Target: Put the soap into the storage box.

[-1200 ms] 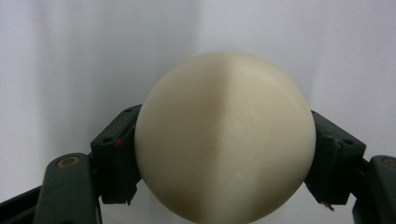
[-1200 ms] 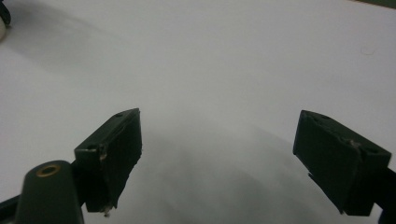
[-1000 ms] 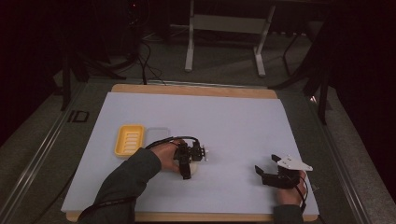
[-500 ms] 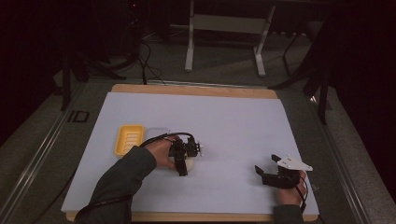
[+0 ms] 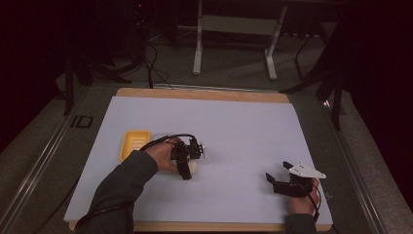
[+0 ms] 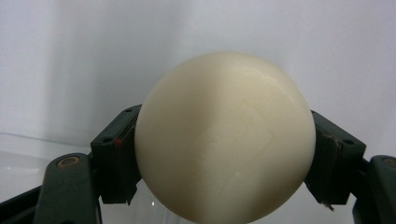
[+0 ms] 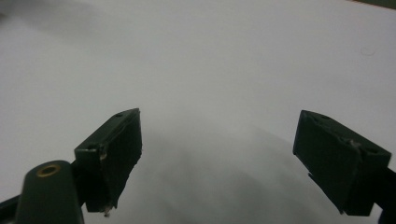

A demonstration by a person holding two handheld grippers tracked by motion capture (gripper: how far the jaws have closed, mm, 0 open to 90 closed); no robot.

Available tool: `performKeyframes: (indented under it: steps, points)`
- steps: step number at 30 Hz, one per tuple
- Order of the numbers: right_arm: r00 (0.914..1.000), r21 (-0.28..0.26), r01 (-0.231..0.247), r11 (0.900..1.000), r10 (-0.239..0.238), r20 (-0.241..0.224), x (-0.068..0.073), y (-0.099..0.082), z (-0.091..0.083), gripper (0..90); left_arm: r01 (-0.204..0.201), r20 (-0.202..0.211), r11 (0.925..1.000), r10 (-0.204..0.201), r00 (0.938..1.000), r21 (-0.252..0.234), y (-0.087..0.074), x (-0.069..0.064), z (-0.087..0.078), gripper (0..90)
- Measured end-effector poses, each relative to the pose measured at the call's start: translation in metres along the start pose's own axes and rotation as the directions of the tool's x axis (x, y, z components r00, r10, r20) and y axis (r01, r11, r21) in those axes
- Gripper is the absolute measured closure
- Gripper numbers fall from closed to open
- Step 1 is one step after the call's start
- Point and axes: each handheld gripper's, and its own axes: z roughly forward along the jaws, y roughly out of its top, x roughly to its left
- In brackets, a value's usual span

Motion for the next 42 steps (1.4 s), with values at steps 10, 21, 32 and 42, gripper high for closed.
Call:
performKeyframes:
  steps: [10, 21, 32, 42]
  points:
    - [1.0000, 0.000, -0.001, 1.0000, 0.001, -0.001, 0.000, 0.000, 0.000, 15.5, 0.043, 0.013, 0.9990, -0.043, 0.9990, -0.011, -0.008, 0.007, -0.004, 24.8]
    - [1.0000, 0.001, -0.002, 1.0000, 0.002, 0.001, 0.000, 0.000, 0.000, 20.9, 0.081, 0.009, 0.9966, -0.081, 0.9967, -0.015, -0.014, 0.018, -0.010, 24.8]
    - [1.0000, -0.002, -0.001, 1.0000, 0.001, 0.002, 0.000, 0.000, 0.000, 20.6, 0.118, 0.001, 0.9927, -0.118, 0.9931, -0.027, -0.024, 0.024, -0.014, 24.9]
    - [1.0000, -0.003, -0.003, 1.0000, 0.003, 0.004, 0.000, 0.000, 0.000, 20.6, 0.149, -0.009, 0.9882, -0.150, 0.9887, -0.034, -0.034, 0.030, -0.019, 24.9]
